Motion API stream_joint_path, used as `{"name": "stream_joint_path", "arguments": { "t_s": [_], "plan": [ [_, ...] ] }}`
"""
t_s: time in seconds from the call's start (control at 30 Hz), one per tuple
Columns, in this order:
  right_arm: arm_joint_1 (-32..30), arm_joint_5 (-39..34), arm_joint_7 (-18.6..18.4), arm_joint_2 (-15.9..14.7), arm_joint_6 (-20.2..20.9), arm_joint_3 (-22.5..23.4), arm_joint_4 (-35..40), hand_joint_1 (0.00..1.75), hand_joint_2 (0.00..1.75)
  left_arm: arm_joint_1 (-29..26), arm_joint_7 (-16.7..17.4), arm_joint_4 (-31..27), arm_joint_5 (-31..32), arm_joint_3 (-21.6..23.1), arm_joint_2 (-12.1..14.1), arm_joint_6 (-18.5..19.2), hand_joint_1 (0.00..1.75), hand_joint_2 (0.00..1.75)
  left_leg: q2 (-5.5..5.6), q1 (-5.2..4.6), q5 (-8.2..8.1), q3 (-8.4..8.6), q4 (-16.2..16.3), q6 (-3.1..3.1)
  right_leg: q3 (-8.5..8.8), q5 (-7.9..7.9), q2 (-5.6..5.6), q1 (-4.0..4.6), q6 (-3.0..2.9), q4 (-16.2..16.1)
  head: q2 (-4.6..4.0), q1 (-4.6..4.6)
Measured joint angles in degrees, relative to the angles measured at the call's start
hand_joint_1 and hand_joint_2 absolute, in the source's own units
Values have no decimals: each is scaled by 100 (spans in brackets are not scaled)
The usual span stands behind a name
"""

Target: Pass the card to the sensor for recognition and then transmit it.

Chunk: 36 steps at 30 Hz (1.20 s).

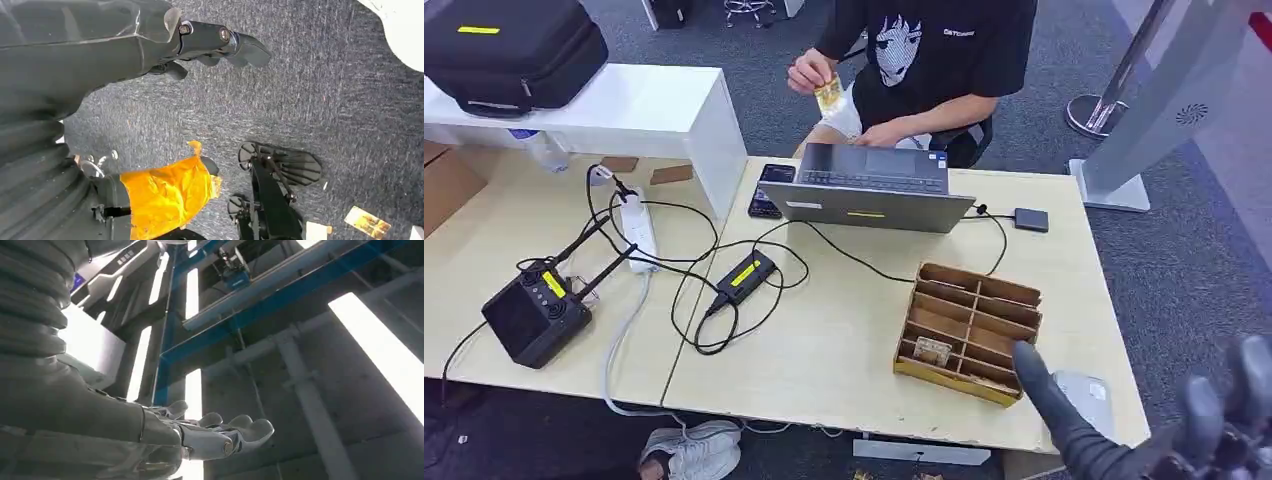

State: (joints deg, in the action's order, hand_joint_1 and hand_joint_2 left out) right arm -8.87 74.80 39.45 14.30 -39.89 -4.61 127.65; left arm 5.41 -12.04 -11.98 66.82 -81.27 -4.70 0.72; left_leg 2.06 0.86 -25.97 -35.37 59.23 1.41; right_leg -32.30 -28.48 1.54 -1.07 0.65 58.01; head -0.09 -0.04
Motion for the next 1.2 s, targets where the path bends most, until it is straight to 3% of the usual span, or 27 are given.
{"name": "stream_joint_path", "arguments": {
  "t_s": [0.17,0.27,0.33,0.43,0.5,0.63,0.73,0.77,0.8,0.83,0.93,1.03,1.2],
  "plan": [
    [281,-104,-18,-175,0,-90,-506,0,175,5,20,0,50,65,9,26,0,175,-2,0,0,3,0,0,5,1,2,0,-1,0,0,7],
    [771,241,-60,-175,7,168,-1403,0,175,18,20,0,125,147,26,83,0,175,-19,0,1,10,0,-1,2,9,15,1,-5,0,0,0],
    [1194,479,-467,-219,9,323,-1958,0,175,28,-7,0,177,190,35,120,0,175,-17,1,8,11,0,-4,4,13,14,1,-2,0,0,4],
    [2012,831,-1807,-565,11,288,-3261,0,175,37,-70,0,293,295,48,127,0,175,-18,0,18,8,0,-6,3,29,17,0,8,0,0,2],
    [2564,835,-2334,-858,11,166,-4068,0,175,44,-70,0,321,341,57,181,0,175,-17,-3,28,9,3,-14,2,38,17,-2,13,0,0,0],
    [3210,784,-2678,-1231,4,-20,-5120,0,175,42,-68,0,361,405,68,225,0,175,-11,-6,31,6,5,-19,3,38,12,-4,14,-1,0,2],
    [3467,658,-2717,-1414,2,-153,-5660,0,175,43,-52,0,372,435,79,236,0,175,-9,-6,30,3,6,-19,1,38,11,-4,14,-3,0,2],
    [3517,649,-2719,-1456,0,-195,-5782,19,175,42,-50,0,372,435,83,236,0,175,-10,-6,29,2,5,-19,-1,37,12,-4,13,-3,0,2],
    [3551,649,-2719,-1484,0,-217,-5869,117,175,45,-50,0,372,437,85,236,0,175,-10,-6,29,1,5,-20,-2,37,12,-4,14,-3,0,2],
    [3579,649,-2719,-1510,0,-239,-5957,131,175,46,-50,0,372,439,85,236,0,175,-10,-6,28,1,5,-20,-3,36,12,-4,14,-3,0,2],
    [3584,592,-2649,-1543,-4,-289,-6039,140,175,42,-44,0,380,448,85,245,0,175,-11,-5,26,-1,5,-19,-6,35,12,-3,14,-3,0,2],
    [3489,577,-2352,-1543,-7,-302,-5901,169,175,44,-33,0,391,464,85,256,0,175,-10,-5,26,-2,4,-19,-8,34,11,-3,15,-3,0,4],
    [3157,417,-1542,-1425,-7,-223,-5208,175,175,41,-33,0,413,470,85,295,0,175,-10,-5,26,-6,4,-19,-9,34,12,-3,16,-3,0,4]
  ]
}}
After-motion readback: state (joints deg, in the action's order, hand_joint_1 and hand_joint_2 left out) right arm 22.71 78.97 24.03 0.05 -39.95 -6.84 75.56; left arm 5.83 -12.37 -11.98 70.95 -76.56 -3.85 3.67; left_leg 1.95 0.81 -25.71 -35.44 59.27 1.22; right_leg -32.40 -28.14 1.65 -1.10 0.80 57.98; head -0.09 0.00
